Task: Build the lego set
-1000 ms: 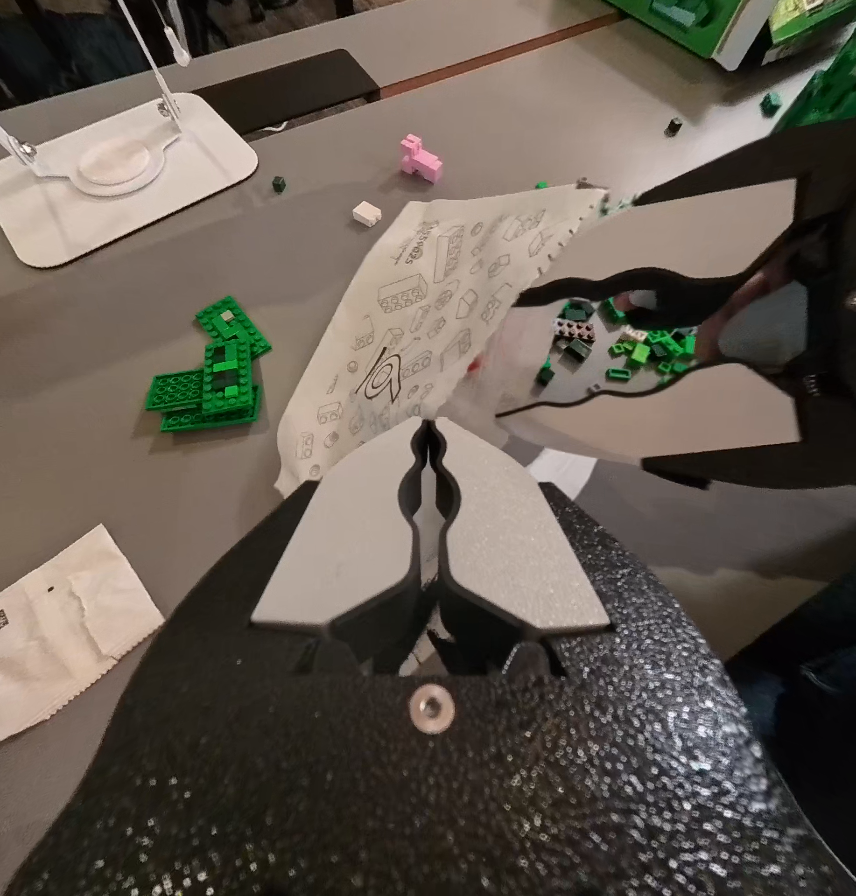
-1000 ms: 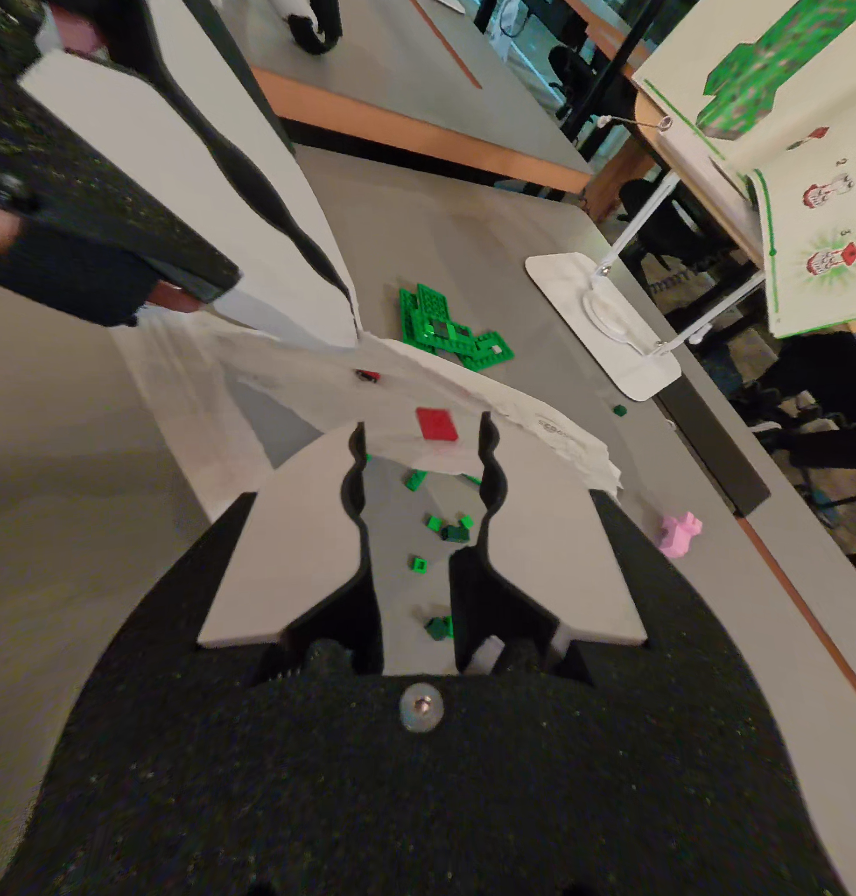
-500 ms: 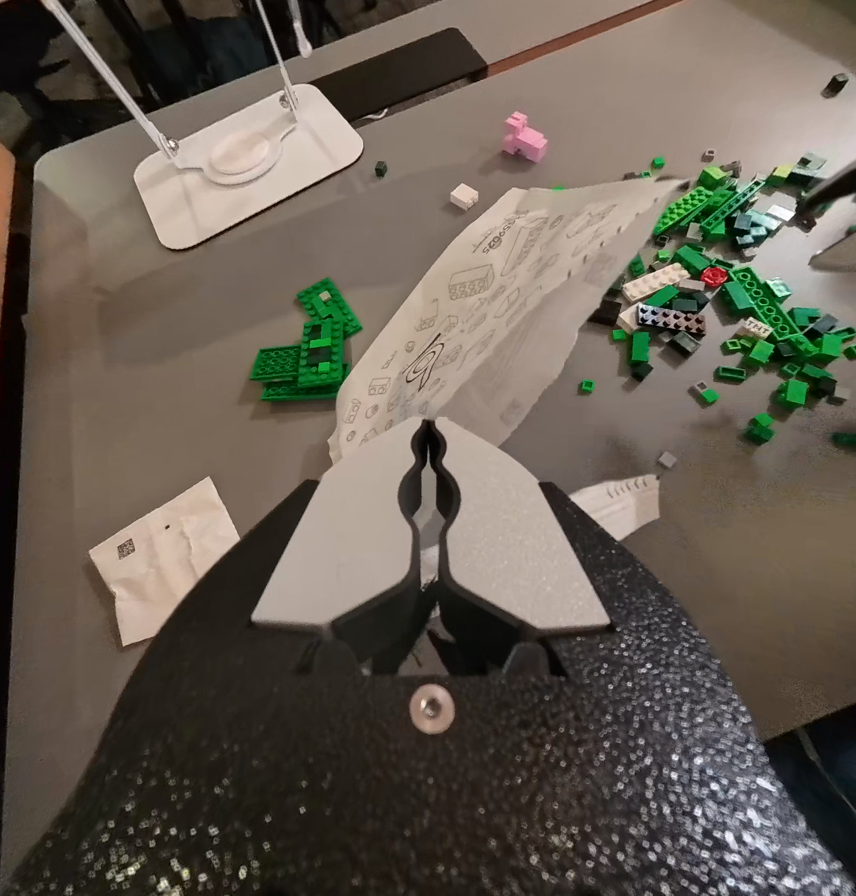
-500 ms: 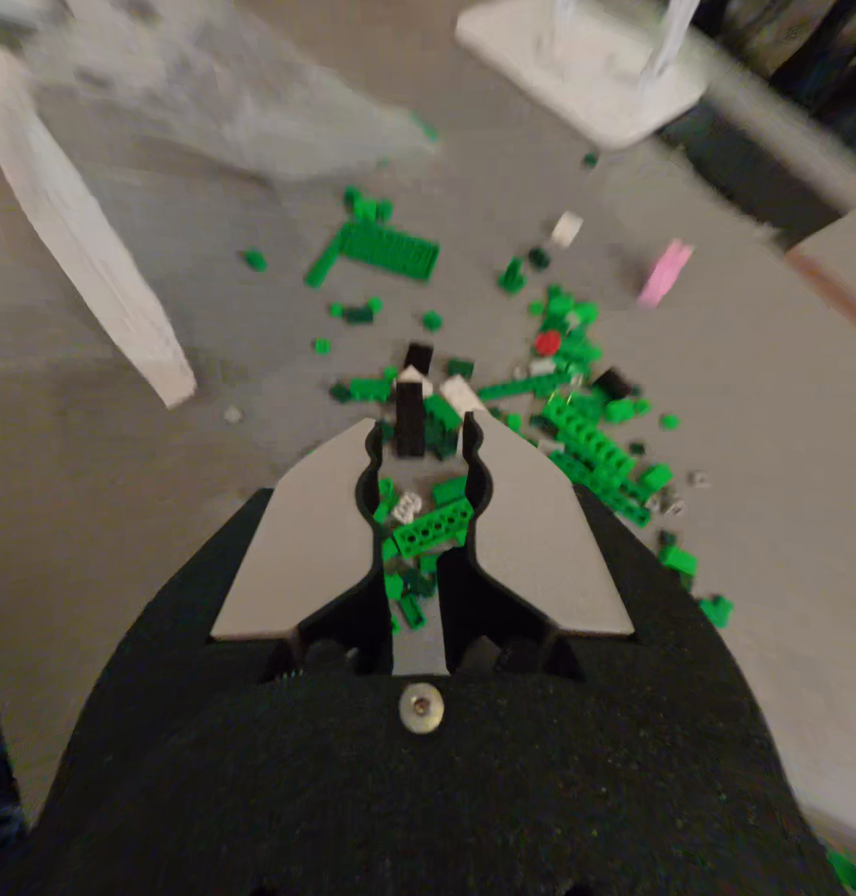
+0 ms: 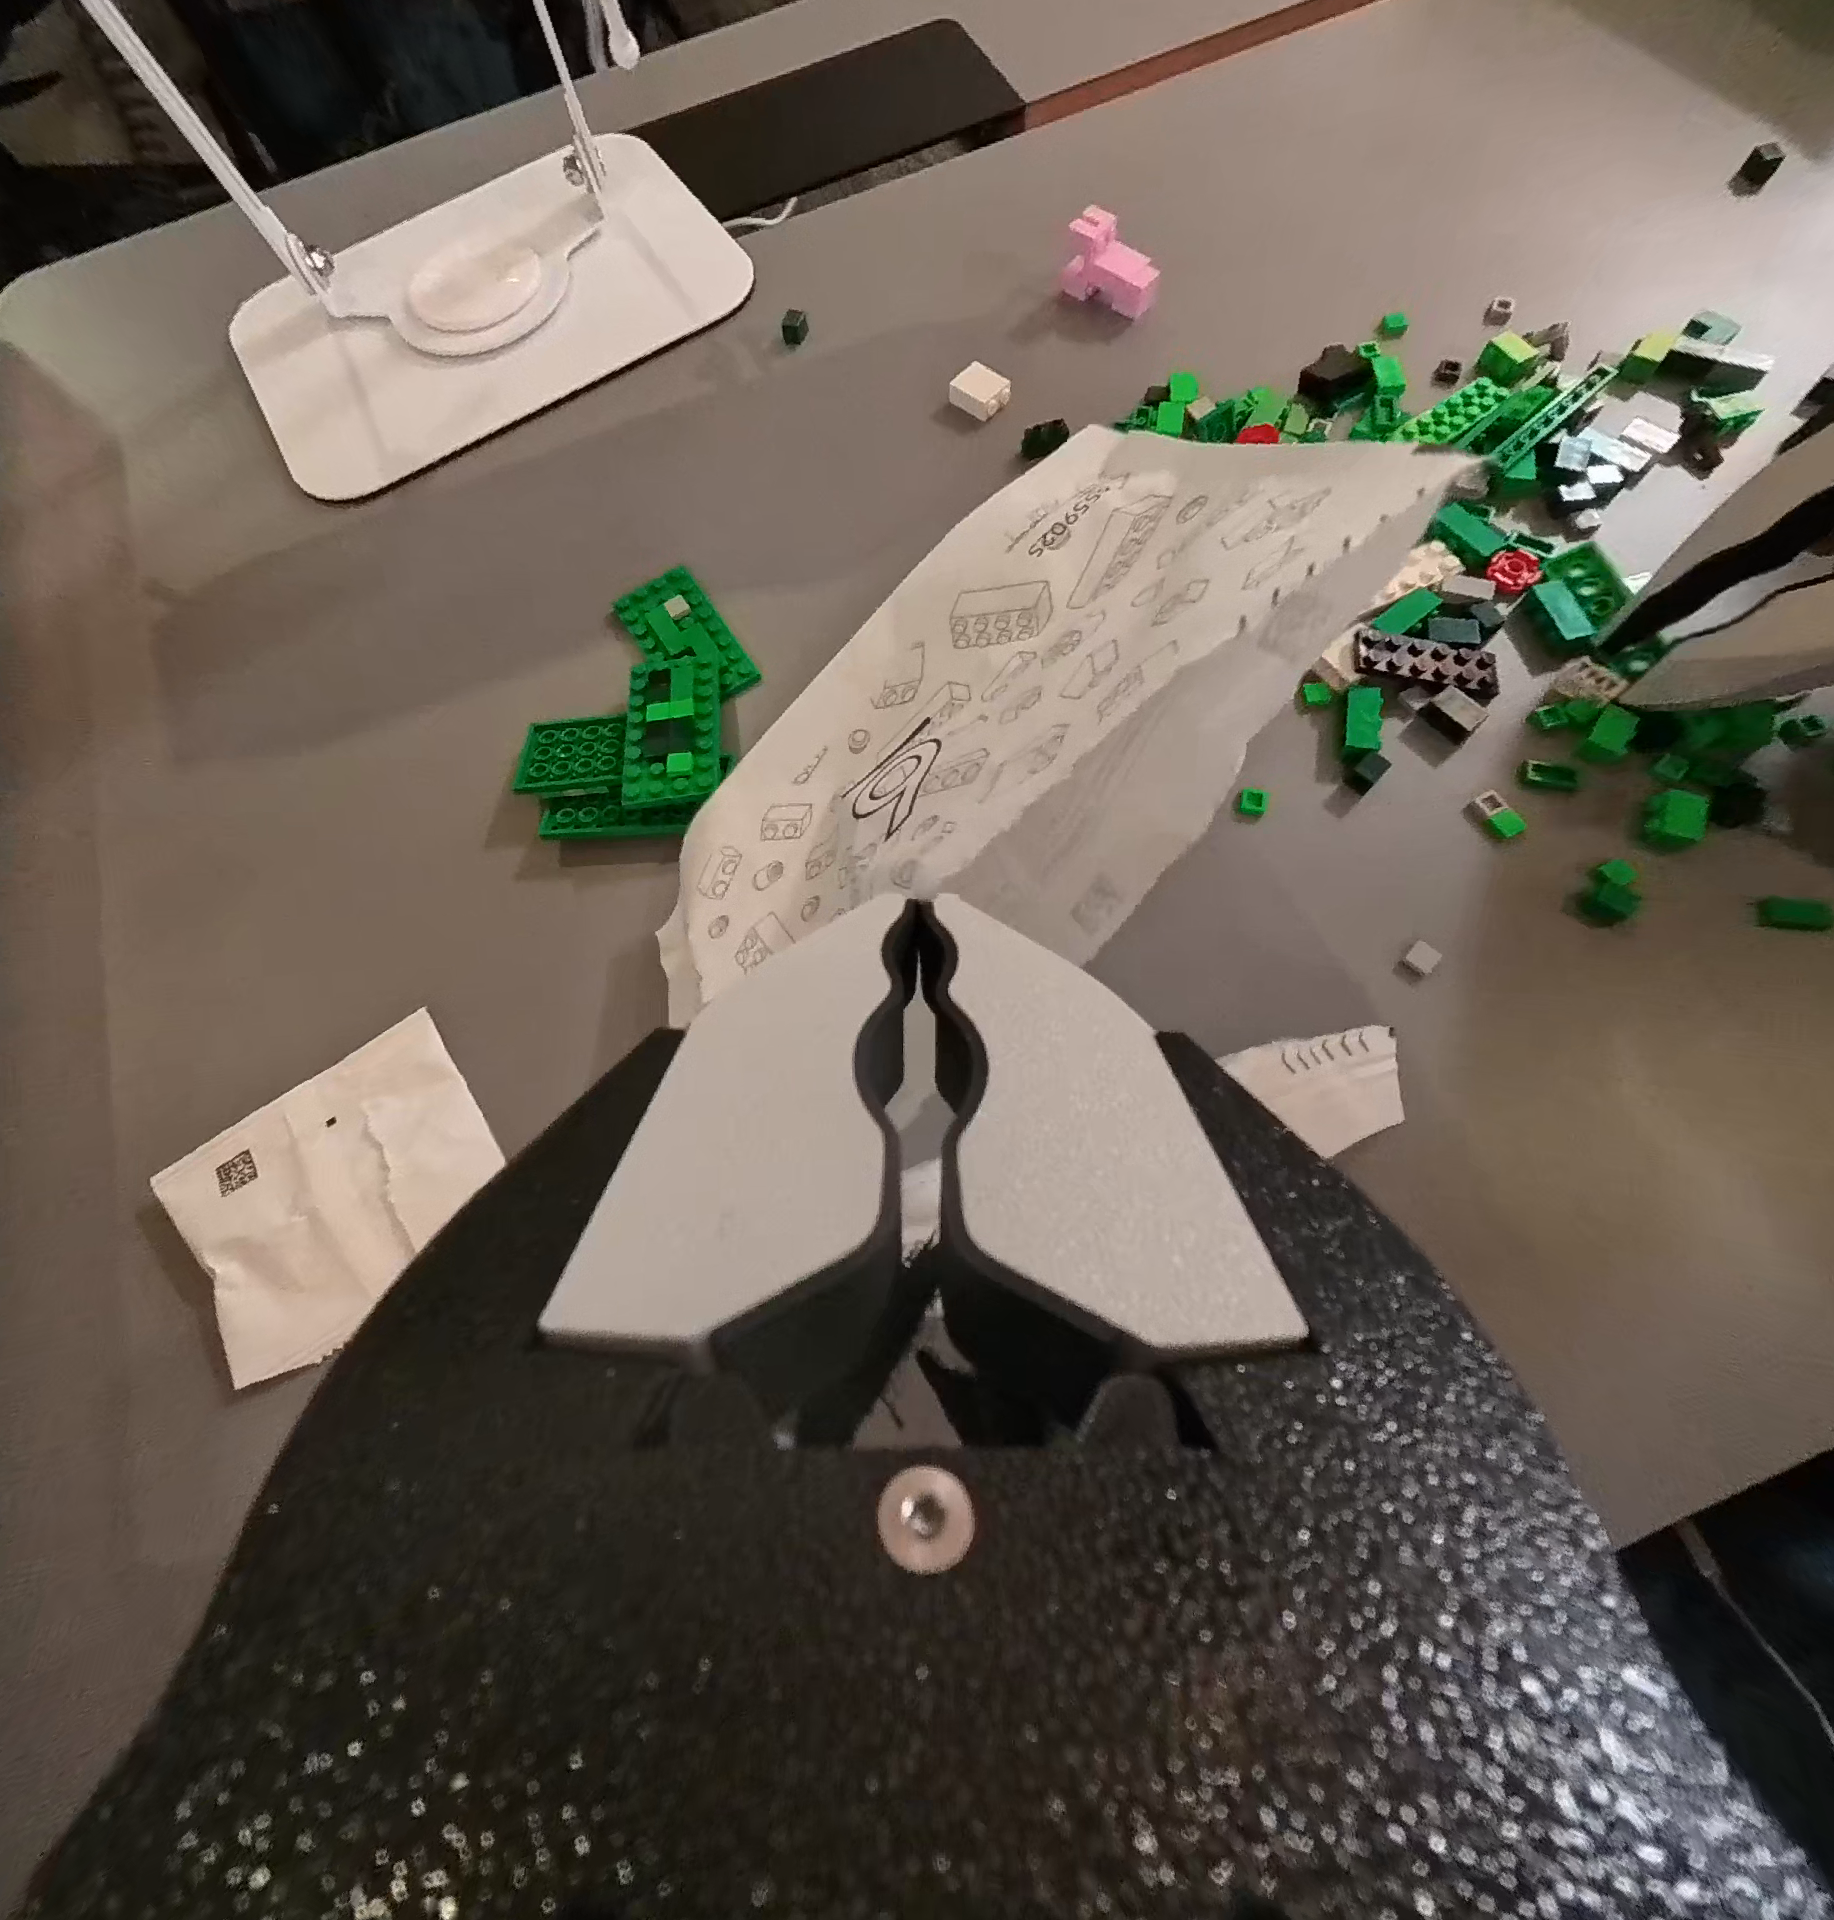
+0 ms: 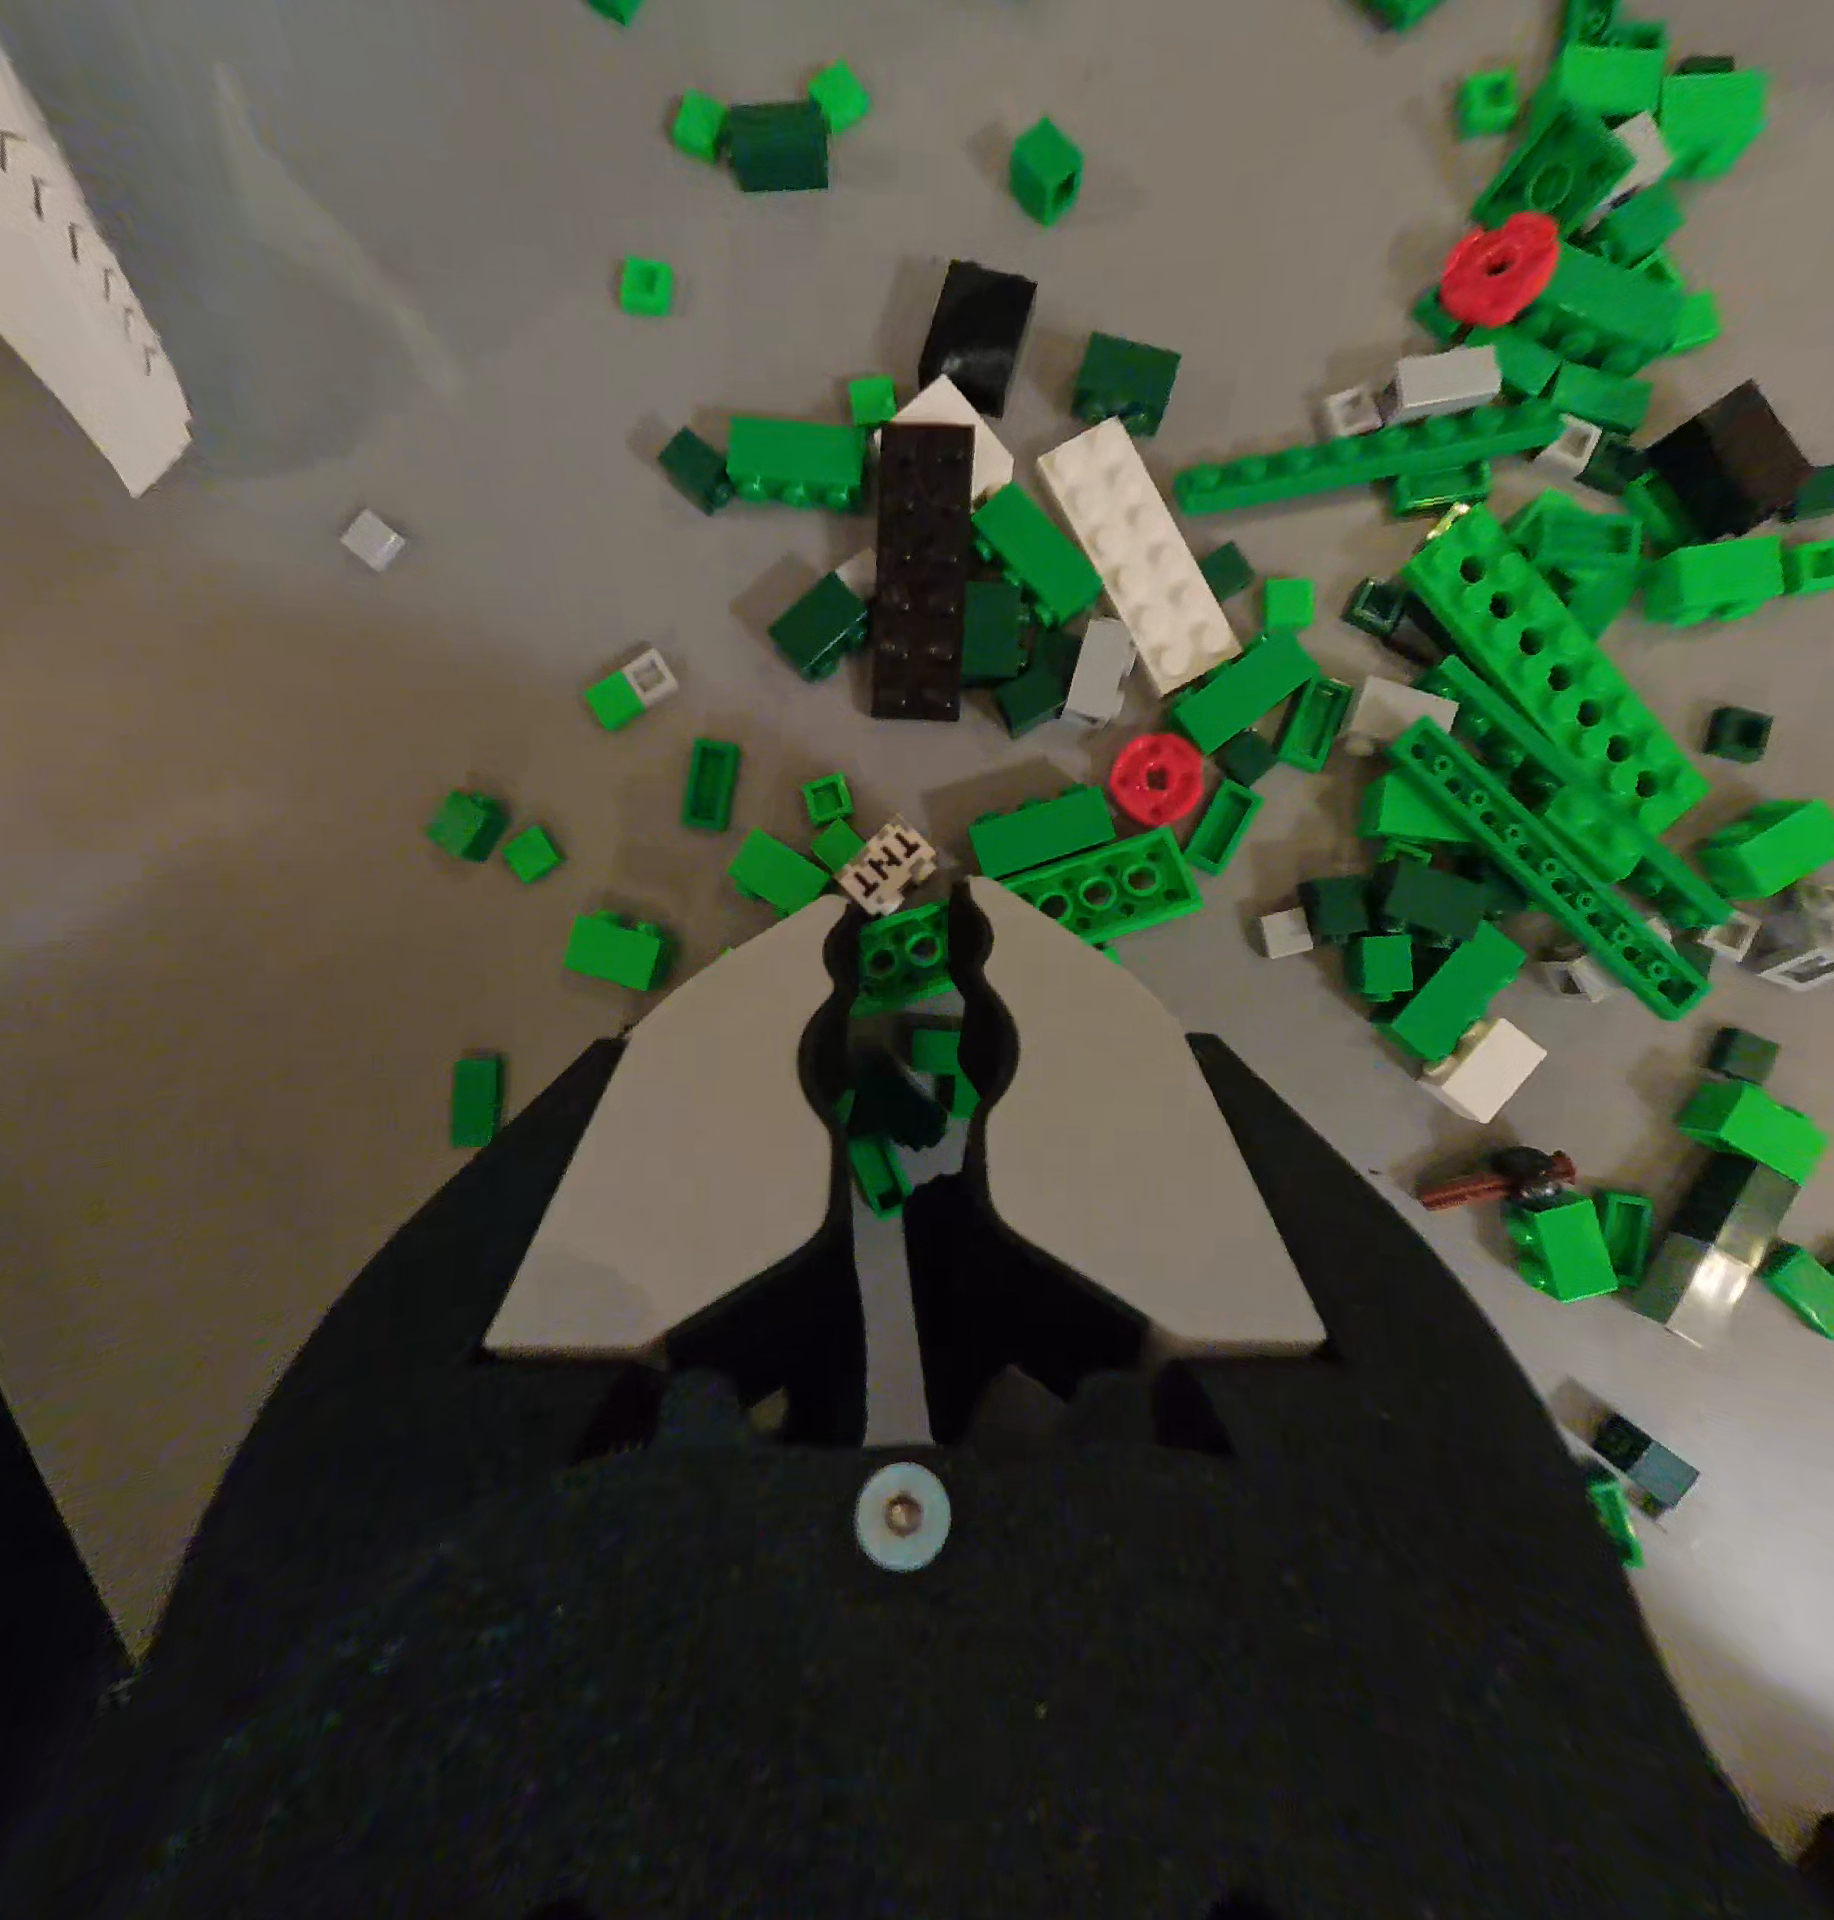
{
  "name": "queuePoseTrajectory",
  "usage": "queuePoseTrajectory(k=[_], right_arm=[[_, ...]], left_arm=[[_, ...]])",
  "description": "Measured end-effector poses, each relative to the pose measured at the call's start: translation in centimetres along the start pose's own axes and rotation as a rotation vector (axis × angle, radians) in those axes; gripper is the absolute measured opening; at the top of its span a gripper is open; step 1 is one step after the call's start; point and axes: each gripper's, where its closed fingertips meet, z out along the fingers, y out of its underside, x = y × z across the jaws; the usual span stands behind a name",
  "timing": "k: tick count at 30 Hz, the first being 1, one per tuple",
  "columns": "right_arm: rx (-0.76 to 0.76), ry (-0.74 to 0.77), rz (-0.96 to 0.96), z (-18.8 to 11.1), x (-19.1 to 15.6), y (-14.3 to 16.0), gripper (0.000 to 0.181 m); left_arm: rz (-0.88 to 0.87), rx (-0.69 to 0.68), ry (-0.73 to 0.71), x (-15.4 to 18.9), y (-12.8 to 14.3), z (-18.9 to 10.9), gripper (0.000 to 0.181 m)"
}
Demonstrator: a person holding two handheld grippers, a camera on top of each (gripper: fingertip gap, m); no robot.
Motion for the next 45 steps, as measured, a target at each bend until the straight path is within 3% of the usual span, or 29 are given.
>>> queuePoseTrajectory(k=[15, 19, 22, 26, 31, 45], right_arm=[[0.089, -0.135, 0.141, 0.2, -0.7, -1.9, 0.022], [0.034, -0.095, 0.1, 0.9, -0.6, -1.4, 0.025], [0.035, -0.074, 0.053, 1.0, -0.9, -1.5, 0.009], [0.091, -0.008, -0.013, 0.1, -0.5, -2.5, 0.001], [0.057, 0.032, -0.031, -0.1, -0.3, -2.5, 0.014], [0.034, -0.021, -0.002, 1.3, -0.4, -2.0, 0.019]], left_arm=[[0.026, -0.012, 0.038, 0.9, 0.1, 0.4, 0.0], [0.031, -0.016, 0.045, 1.1, 0.1, 0.4, 0.0], [0.035, -0.02, 0.052, 1.3, 0.1, 0.5, 0.0], [0.039, -0.02, 0.061, 1.6, 0.1, 0.6, 0.0], [0.049, -0.024, 0.072, 2.0, 0.1, 0.7, 0.0], [0.05, -0.016, 0.085, 2.2, 0.0, 0.5, 0.0]])
